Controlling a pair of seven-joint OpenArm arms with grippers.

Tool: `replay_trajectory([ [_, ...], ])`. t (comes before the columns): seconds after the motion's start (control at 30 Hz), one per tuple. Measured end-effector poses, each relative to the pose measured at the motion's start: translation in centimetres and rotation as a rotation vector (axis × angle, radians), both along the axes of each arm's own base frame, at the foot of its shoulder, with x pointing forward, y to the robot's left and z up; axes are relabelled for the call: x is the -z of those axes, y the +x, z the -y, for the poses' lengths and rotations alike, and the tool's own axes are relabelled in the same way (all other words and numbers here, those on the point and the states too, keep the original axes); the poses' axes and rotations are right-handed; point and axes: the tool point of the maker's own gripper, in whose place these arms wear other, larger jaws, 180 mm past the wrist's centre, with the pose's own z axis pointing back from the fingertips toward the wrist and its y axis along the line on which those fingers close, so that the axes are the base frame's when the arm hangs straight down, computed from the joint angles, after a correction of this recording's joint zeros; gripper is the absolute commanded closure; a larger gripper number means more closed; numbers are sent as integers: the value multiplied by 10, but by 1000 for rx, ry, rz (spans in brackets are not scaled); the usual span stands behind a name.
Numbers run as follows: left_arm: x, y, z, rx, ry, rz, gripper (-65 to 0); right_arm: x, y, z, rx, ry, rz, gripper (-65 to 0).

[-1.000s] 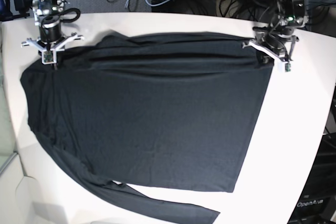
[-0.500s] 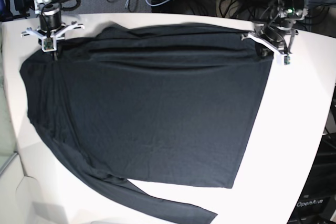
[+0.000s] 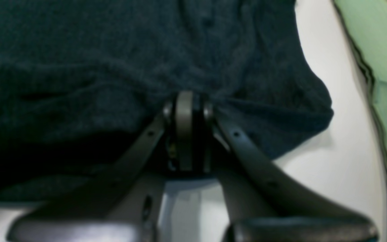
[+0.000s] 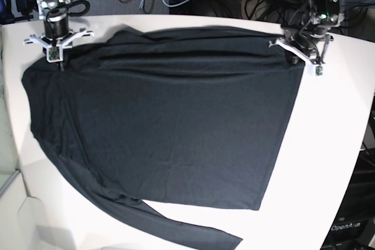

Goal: Fold the T-shirt properly
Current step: 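Lower the shoulder edge onto the table with both grippers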

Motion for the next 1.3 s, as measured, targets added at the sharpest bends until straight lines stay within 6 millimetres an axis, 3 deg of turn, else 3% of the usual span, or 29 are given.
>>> replay_trajectory([
  [0.33,-10,5,3,17,13,-11,0,0,0,0,0,0,0,-25],
  [0.7,-52,25,14,50,35,114,0,0,0,0,1,0,0,-25],
  [0.8,-52,15,14,52,32,105,0,0,0,0,1,1,1,-25],
  [0.9,-45,-7,-7,-28,45,65,-3,0,0,0,0,1,2,-26],
  [1.0,-47,-21,-29,-68,72,60,-105,1,0,0,4,1,-2,-27],
  [1.17,-56,-26,-33,45,78,102,-287,1,0,0,3,2,-2,-27],
  [1.3,-58,-39,-37,86,82,109,-326,0,1,-1,3,2,0,-27],
])
